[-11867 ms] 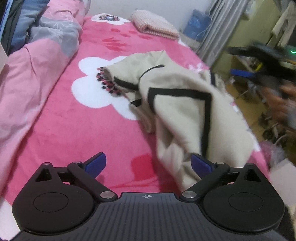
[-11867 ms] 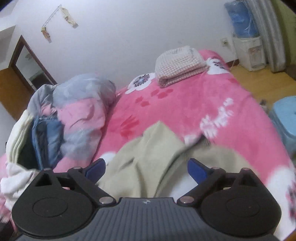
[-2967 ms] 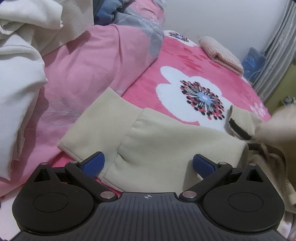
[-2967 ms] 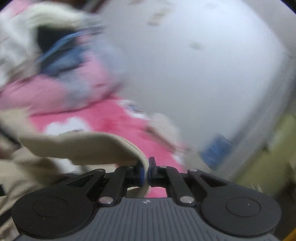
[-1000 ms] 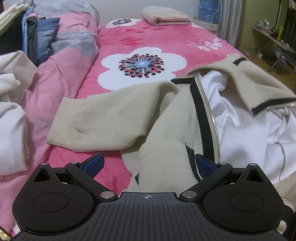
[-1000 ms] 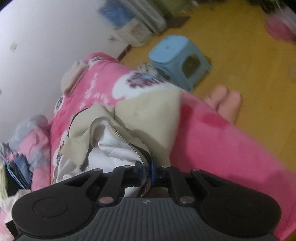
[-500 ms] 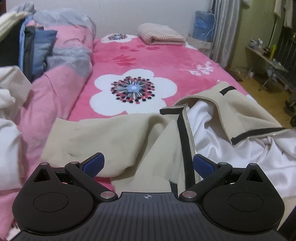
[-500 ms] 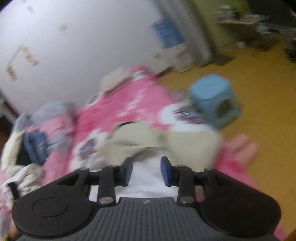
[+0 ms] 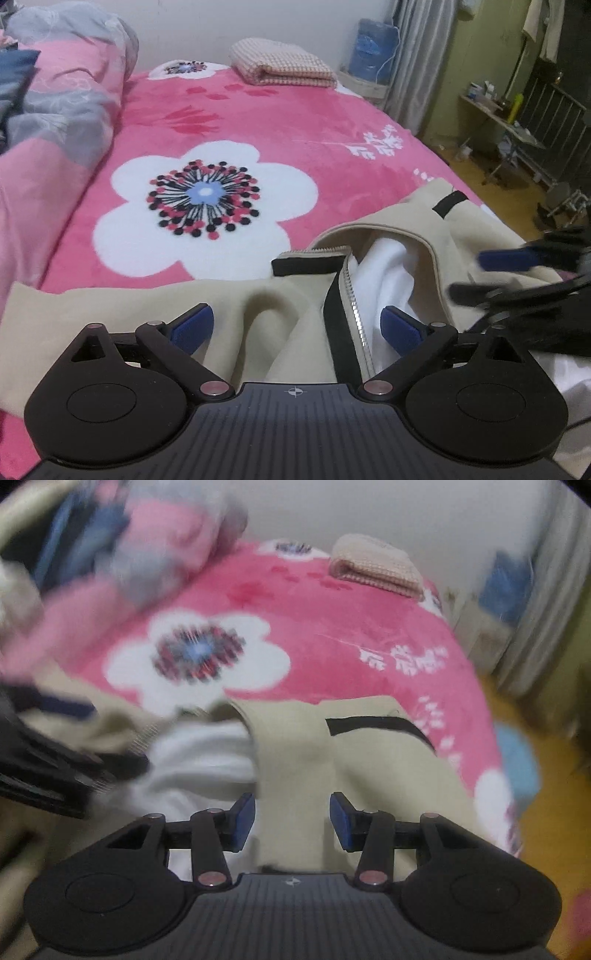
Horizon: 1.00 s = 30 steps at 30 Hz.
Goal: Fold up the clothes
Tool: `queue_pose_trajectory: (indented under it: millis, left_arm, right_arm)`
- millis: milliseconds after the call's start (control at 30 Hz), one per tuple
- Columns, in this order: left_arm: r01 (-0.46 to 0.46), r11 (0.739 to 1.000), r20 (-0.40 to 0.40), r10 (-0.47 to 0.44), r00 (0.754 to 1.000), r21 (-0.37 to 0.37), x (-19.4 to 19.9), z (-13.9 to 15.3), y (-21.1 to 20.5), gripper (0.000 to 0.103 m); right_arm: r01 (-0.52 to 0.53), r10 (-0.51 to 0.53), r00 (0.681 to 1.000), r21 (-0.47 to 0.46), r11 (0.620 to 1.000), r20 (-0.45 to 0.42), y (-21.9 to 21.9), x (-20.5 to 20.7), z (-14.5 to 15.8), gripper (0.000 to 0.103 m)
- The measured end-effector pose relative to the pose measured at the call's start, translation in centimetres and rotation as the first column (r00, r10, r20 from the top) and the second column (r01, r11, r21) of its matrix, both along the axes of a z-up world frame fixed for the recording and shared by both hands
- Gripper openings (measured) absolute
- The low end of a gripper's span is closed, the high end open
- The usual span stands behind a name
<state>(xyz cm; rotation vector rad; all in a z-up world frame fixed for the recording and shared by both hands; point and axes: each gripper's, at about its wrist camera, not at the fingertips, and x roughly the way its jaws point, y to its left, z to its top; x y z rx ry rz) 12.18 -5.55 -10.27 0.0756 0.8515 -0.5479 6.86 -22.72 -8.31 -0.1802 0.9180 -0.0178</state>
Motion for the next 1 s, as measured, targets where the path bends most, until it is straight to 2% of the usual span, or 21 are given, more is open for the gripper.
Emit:
queue_pose_trajectory:
  millis: [67,133,167,200,233,267,367,433,467,567,633,667,700,767,867,933,1000]
  left_arm:
    - [0.007,1.0,0.001,-0.007,1.0,-0.017,0.3,-0.3,0.0,0.095]
    - [0.008,0.999,-0.006,-0.008,1.0,-0.041,0.6,-0.2,0.3,0.094]
    - [0.009,0.998,-0.01,-0.01,1.0,-0.063,0.8,0.0,0.6,0.094]
    - [0.012,0.996,-0.015,-0.014,1.0,-0.083,1.1,0.3,0.7,0.094]
    - [0.016,0.995,-0.019,-0.018,1.0,-0.103,1.5,0.5,0.8,0.094]
    - [0.019,0.992,-0.024,-0.022,0.999,-0.121,1.8,0.8,0.9,0.094]
    - [0.044,0.993,-0.04,-0.049,0.998,-0.106,3.0,0.6,0.2,0.094]
    - [0.054,0.995,-0.057,-0.059,0.997,-0.086,3.6,0.1,-0.5,0.089]
    - [0.054,0.996,-0.068,-0.059,0.996,-0.073,3.7,-0.3,-0.9,0.079]
    - [0.036,0.998,-0.072,-0.04,0.997,-0.052,3.6,-1.0,-1.3,0.075]
    - [0.026,0.999,-0.055,-0.028,0.998,-0.038,3.4,-1.1,-1.4,0.073]
    - [0.023,0.999,-0.039,-0.024,0.999,-0.022,3.3,-1.0,-1.5,0.071]
    - [0.021,1.0,-0.024,-0.021,0.999,-0.005,3.2,-0.9,-1.6,0.071]
    - [0.016,0.999,-0.004,-0.015,1.0,0.033,2.9,-0.9,-1.8,0.066]
    - [-0.004,0.997,-0.006,0.004,1.0,0.073,2.5,-1.3,-1.7,0.063]
    - [-0.018,0.997,-0.016,0.019,1.0,0.076,2.3,-1.4,-1.4,0.063]
    - [-0.03,0.998,-0.018,0.031,0.999,0.063,2.1,-1.2,-0.8,0.063]
  right_arm:
    - [-0.01,0.009,1.0,-0.037,0.999,-0.024,-0.5,0.6,-1.8,0.045]
    - [-0.021,0.017,0.999,-0.074,0.997,-0.049,-1.1,1.1,-3.6,0.03]
    - [0.003,-0.005,1.0,-0.065,0.998,-0.031,-2.1,1.0,-3.5,0.008]
    - [0.026,-0.027,1.0,-0.056,0.998,-0.013,-3.1,0.9,-3.4,0.002]
    - [0.066,-0.066,0.998,-0.041,0.997,0.01,-4.1,0.8,-2.9,0.0]
    - [0.109,-0.107,0.994,-0.048,0.993,0.038,-5.2,0.8,-2.3,0.0]
    - [0.196,-0.184,0.976,-0.099,0.976,0.118,-8.1,-0.1,-0.6,0.0]
    - [0.21,-0.208,0.971,-0.01,0.978,0.119,-9.6,-0.8,0.5,0.0]
    - [0.204,-0.208,0.971,0.051,0.978,0.12,-10.1,-1.3,1.1,0.0]
    - [0.082,-0.097,0.979,0.091,0.992,0.177,-8.5,-3.2,2.0,0.003]
    - [-0.041,0.028,0.987,0.079,0.996,0.158,-6.7,-3.8,1.7,0.023]
    - [-0.1,0.089,0.986,0.07,0.993,0.141,-5.8,-4.0,1.3,0.039]
    - [-0.149,0.146,0.981,0.015,0.989,0.13,-4.7,-4.2,0.6,0.043]
    - [-0.225,0.233,0.969,-0.096,0.97,0.084,-3.0,-4.2,-1.2,0.045]
    - [-0.267,0.27,0.963,-0.186,0.946,-0.008,-2.2,-3.2,-4.2,0.045]
    - [-0.289,0.295,0.955,-0.221,0.932,-0.004,-2.5,-3.2,-5.2,0.04]
    - [-0.243,0.258,0.966,-0.262,0.934,0.024,-2.8,-3.2,-5.0,0.012]
